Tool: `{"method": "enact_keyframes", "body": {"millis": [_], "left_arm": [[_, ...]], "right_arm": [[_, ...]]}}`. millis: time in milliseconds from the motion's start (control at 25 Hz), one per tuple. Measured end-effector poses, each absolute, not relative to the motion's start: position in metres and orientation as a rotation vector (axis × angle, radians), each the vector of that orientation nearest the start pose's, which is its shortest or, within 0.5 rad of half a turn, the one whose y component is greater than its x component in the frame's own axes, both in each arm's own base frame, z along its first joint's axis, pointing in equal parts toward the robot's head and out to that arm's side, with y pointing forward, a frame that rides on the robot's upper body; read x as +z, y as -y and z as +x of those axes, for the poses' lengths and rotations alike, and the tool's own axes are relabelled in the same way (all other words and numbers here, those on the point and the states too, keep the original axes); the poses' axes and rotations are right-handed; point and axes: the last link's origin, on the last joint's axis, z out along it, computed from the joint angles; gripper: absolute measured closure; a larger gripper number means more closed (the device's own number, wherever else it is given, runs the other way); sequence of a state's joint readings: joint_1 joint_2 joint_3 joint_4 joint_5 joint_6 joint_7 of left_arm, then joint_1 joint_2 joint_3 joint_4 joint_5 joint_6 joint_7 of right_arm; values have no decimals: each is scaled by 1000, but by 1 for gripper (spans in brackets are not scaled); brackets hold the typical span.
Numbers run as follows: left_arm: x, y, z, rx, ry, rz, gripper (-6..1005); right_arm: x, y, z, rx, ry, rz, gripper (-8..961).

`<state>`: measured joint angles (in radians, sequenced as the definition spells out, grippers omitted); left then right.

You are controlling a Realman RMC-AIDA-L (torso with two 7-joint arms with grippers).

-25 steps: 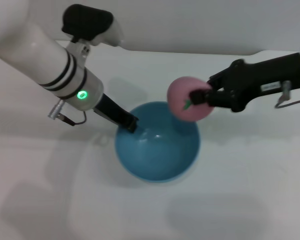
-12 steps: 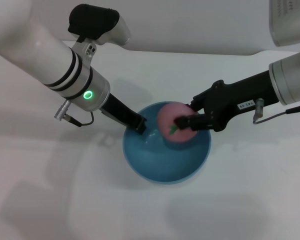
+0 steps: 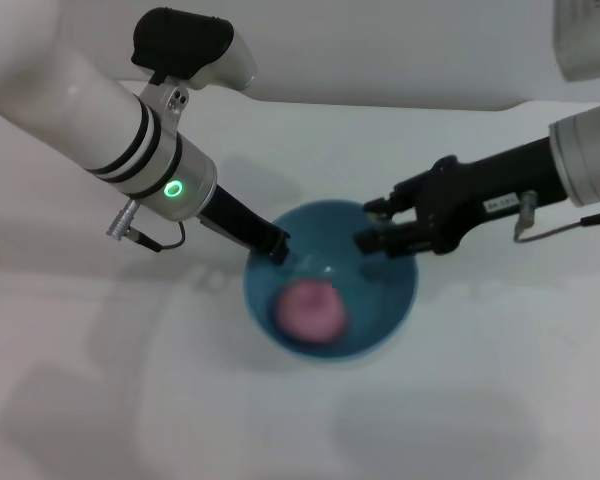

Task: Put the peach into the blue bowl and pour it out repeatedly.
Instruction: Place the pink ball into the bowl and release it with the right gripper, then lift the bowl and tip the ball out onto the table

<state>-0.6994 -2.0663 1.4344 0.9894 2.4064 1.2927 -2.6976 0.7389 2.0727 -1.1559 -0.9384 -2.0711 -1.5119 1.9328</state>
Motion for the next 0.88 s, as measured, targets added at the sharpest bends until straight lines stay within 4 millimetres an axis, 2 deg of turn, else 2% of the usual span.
{"method": "enact_keyframes", "body": {"millis": [160,280,400,560,680,880], "left_arm": [[-50,-379,-188,264,1222,-2531,999],[-59,-382,-185,235,1128,-2524,999],[-68,-387,-183,172,1002,-2497,999],[-85,-385,-177,63,754,-2465,999],[-92,-382,-173,2,559,-2416,999],[-101,-376,-170,-99,173,-2302,1000]], "right_arm": [[-8,-380,156,360,-680,-2925,522],[16,-387,173,619,-846,-2728,515],[40,-387,209,871,-1040,-2457,511],[57,-370,265,1078,-1264,-2140,507],[62,-353,298,1124,-1361,-1988,503],[65,-333,327,1148,-1437,-1855,497]]}}
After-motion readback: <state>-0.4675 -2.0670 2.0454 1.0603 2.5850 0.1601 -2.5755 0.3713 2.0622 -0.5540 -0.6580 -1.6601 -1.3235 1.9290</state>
